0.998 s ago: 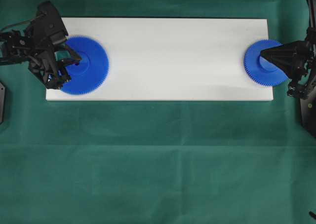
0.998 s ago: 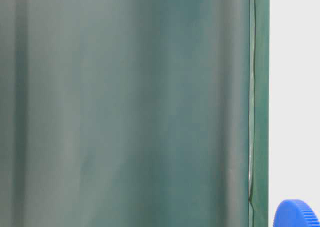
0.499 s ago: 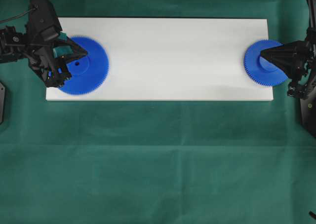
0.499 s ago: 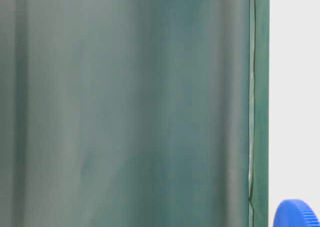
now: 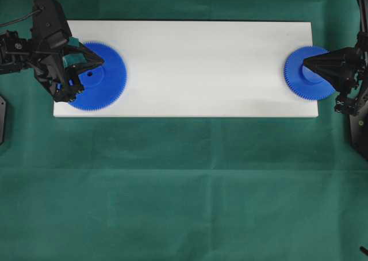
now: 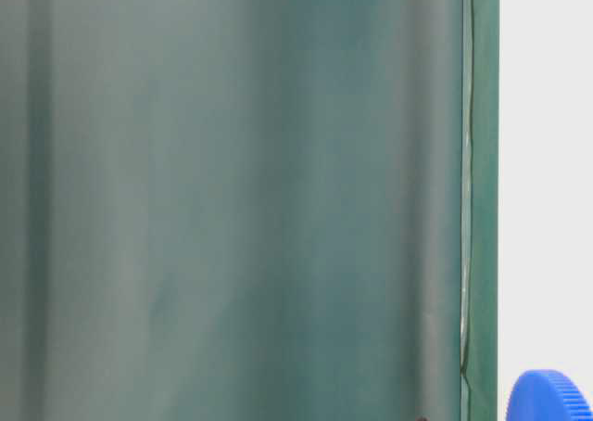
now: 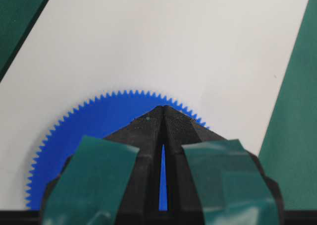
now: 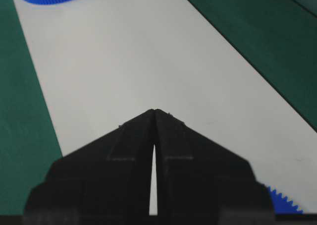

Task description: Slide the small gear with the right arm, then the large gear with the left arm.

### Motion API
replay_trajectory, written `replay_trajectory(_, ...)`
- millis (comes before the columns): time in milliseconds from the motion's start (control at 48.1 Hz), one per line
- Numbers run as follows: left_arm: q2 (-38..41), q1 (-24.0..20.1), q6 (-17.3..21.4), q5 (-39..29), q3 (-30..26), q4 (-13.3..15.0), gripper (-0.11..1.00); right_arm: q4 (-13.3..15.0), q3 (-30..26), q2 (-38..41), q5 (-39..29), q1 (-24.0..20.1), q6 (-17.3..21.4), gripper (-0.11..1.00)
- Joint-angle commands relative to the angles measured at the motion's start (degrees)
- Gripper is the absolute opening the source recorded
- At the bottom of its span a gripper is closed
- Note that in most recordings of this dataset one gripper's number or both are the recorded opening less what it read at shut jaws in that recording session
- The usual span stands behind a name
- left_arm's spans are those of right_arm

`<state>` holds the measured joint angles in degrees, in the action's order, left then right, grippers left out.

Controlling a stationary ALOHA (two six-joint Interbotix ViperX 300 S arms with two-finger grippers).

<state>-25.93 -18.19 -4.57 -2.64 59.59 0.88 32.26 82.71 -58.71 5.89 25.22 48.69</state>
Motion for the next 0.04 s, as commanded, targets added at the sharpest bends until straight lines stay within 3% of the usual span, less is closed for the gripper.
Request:
replay_trajectory(0,-0.35,0.7,0.09,0.44,-0.79,0.0,-0.01,-0.09,-0.79,0.18,0.53,-0.09,0.0,0.5)
replay_trajectory(21,-0.35,0.88,0.09,0.44,-0.79,0.0,-0.01,0.0,-0.88,0.18,0.53,-0.09,-0.09,0.5)
